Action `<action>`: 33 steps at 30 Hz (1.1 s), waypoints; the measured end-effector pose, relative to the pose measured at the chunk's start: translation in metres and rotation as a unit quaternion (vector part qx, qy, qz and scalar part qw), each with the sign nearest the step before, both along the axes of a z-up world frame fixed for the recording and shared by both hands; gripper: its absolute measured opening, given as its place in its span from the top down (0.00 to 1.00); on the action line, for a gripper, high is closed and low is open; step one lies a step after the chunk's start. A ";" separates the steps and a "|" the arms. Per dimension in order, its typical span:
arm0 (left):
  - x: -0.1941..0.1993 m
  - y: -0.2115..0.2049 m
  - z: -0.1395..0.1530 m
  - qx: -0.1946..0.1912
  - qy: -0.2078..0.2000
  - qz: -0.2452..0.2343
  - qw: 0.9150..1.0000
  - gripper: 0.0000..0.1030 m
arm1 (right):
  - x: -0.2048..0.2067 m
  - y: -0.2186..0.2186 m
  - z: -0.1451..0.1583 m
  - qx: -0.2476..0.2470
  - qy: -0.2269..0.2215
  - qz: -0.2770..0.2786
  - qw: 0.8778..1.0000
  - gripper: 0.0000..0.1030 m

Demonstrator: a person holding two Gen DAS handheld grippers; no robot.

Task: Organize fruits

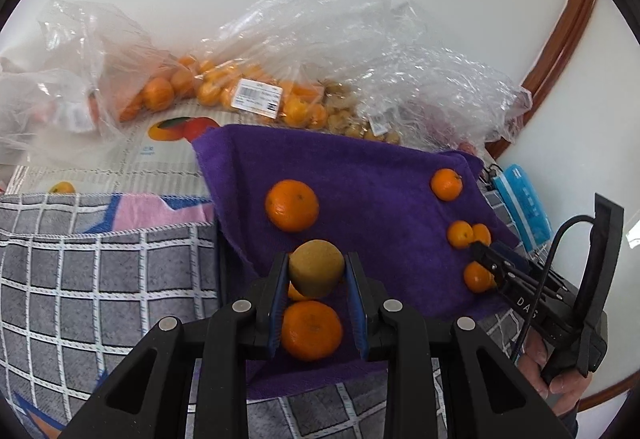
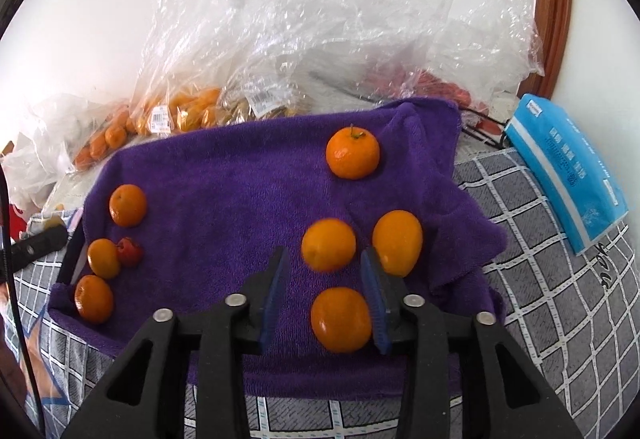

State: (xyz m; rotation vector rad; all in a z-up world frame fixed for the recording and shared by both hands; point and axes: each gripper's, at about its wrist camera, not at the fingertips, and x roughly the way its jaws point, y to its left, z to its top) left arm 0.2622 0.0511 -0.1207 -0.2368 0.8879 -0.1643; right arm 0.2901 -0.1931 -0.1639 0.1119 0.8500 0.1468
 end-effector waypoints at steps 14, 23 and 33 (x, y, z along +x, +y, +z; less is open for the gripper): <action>0.002 -0.044 -0.025 0.026 0.048 -0.031 0.998 0.75 | -0.029 -0.029 0.019 0.016 -0.032 -0.012 0.999 0.58; -0.001 -0.048 -0.025 0.039 0.043 -0.028 0.998 0.74 | -0.041 -0.031 0.013 0.011 -0.025 -0.013 1.000 0.58; -0.019 -0.044 -0.007 0.024 0.041 -0.014 0.999 0.66 | -0.059 -0.034 0.026 0.014 -0.022 -0.023 0.999 0.58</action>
